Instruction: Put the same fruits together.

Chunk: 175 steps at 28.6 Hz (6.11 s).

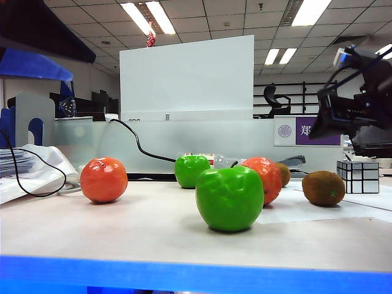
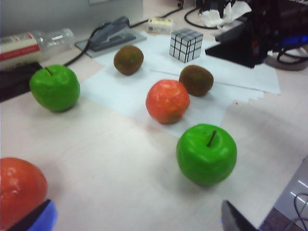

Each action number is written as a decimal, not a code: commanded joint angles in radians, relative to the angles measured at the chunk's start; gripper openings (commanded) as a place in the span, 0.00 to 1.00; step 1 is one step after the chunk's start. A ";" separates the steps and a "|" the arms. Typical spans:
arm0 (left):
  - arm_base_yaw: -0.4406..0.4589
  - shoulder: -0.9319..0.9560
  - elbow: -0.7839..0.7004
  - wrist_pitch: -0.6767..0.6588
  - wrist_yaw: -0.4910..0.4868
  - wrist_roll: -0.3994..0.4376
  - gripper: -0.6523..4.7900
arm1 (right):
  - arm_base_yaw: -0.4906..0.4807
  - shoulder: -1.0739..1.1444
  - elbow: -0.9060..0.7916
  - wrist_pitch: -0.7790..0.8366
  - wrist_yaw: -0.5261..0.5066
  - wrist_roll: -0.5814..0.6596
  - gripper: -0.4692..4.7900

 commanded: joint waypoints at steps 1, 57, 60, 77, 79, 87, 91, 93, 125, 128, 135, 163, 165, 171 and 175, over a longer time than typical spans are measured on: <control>0.000 -0.002 0.004 0.015 0.007 -0.029 0.98 | 0.000 0.032 0.003 -0.011 0.007 -0.010 1.00; 0.000 -0.002 0.004 0.020 0.006 -0.048 0.98 | 0.025 0.461 0.341 0.095 -0.044 0.039 0.16; 0.000 -0.002 0.004 0.020 0.006 -0.048 0.98 | 0.025 0.486 0.361 0.089 -0.041 0.039 0.16; 0.000 -0.002 0.004 0.020 0.005 -0.048 0.98 | 0.026 0.570 0.371 0.066 -0.034 0.015 0.17; 0.000 -0.002 0.004 0.021 0.004 -0.048 0.98 | 0.026 0.570 0.371 0.066 -0.034 0.015 0.20; 0.000 -0.002 0.004 0.021 -0.001 -0.048 0.98 | 0.026 0.570 0.371 0.069 -0.033 0.016 0.91; 0.000 -0.002 0.004 0.021 -0.001 -0.048 0.98 | 0.026 0.570 0.371 0.069 -0.033 0.016 1.00; 0.000 -0.002 0.004 0.021 -0.001 -0.048 0.98 | 0.026 0.570 0.371 0.070 -0.033 0.016 1.00; 0.000 -0.002 0.003 0.023 -0.021 -0.047 0.98 | 0.127 0.261 0.365 -0.172 -0.194 -0.046 1.00; 0.000 -0.002 0.003 0.023 -0.021 -0.046 0.98 | 0.193 0.262 0.362 -0.214 -0.107 -0.100 1.00; 0.000 -0.002 0.003 0.022 -0.021 -0.044 0.98 | 0.261 0.261 0.347 -0.273 -0.034 -0.104 1.00; 0.000 -0.002 0.004 0.020 -0.021 -0.045 0.98 | 0.263 0.325 0.294 -0.255 -0.044 -0.106 1.00; 0.000 -0.002 0.004 0.019 -0.021 -0.045 0.98 | 0.263 0.327 0.294 -0.239 -0.064 -0.106 1.00; 0.000 -0.002 0.003 0.019 -0.021 -0.045 0.98 | 0.263 0.327 0.294 -0.212 -0.063 -0.106 0.90; 0.000 -0.002 0.003 0.020 -0.021 -0.045 0.98 | 0.263 0.328 0.294 -0.212 -0.063 -0.107 0.57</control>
